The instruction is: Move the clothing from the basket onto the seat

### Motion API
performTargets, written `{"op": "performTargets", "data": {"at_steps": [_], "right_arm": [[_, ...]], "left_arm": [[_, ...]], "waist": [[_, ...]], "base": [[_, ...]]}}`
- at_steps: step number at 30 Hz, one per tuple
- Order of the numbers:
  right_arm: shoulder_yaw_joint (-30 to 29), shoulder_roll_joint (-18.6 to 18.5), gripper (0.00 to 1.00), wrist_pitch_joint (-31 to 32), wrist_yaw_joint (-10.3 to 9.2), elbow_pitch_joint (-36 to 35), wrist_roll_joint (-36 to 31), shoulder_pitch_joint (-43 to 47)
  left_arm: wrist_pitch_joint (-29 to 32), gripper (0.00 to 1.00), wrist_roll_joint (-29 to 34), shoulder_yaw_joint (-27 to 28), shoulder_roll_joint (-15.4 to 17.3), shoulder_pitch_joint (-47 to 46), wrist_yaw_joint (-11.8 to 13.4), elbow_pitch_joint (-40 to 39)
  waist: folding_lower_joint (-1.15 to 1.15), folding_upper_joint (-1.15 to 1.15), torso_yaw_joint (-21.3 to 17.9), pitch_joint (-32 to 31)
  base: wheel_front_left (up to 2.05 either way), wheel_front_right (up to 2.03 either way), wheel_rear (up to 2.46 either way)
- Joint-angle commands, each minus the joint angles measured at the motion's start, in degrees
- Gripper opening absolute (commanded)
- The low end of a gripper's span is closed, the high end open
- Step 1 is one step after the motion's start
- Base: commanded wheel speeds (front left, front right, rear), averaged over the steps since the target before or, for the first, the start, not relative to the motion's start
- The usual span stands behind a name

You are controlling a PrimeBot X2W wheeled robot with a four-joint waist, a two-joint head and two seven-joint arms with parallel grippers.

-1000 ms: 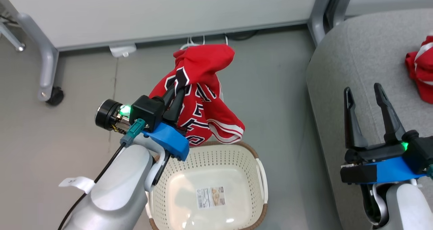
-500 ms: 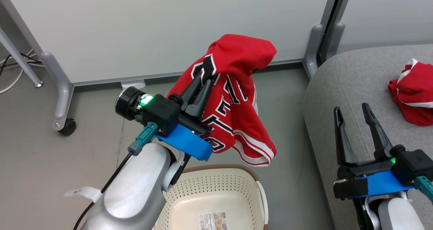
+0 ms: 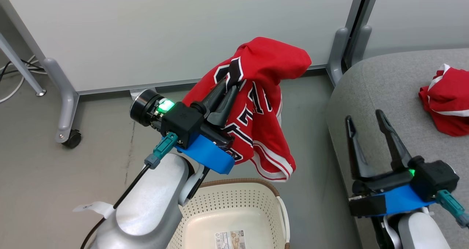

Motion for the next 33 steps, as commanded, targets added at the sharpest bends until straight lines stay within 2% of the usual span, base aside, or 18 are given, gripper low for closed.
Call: {"op": "performTargets", "data": {"at_steps": [1,7,13,30,31,33], "right_arm": [[1.54,-0.76,1.0,-0.22,0.03,-0.66,-0.3,-1.36],[9.89,-2.94,1.0,-0.22,0.03,-1.35,0.67,-5.14],[17.36,-4.58,1.0,-0.21,0.03,1.68,1.86,-10.18],[26.37,-3.6,1.0,-0.21,0.03,19.07,5.31,-20.97],[26.44,-3.34,0.62,-0.21,0.03,19.63,5.95,-21.39],[26.56,-2.96,0.0,-0.21,0.03,20.75,6.79,-21.8]], "left_arm": [[-0.29,0.0,0.36,0.4,0.07,-0.51,-0.2,0.03],[-0.29,0.0,0.86,0.53,-0.46,-0.97,-0.39,-0.09],[-0.29,0.0,1.39,0.01,-1.32,-1.39,-0.62,-0.45],[-0.29,0.0,1.84,-4.2,-3.31,-1.69,-1.25,-1.8],[-0.29,0.0,1.8,-4.34,-3.36,-1.7,-1.28,-1.88],[-0.29,0.0,1.72,-4.58,-3.48,-1.73,-1.33,-2.13]], "waist": [[0.01,-0.01,0.02,0.12],[0.01,-0.01,0.48,0.68],[0.01,-0.01,1.52,1.39],[0.01,-0.01,5.09,2.13],[0.01,-0.01,5.24,2.14],[0.01,-0.01,5.5,2.18]], "base": [[0.0,0.0,0.0],[0.0,0.0,0.0],[0.0,0.0,0.0],[0.0,0.0,0.0],[0.0,0.0,0.0],[0.0,0.0,0.0]]}}
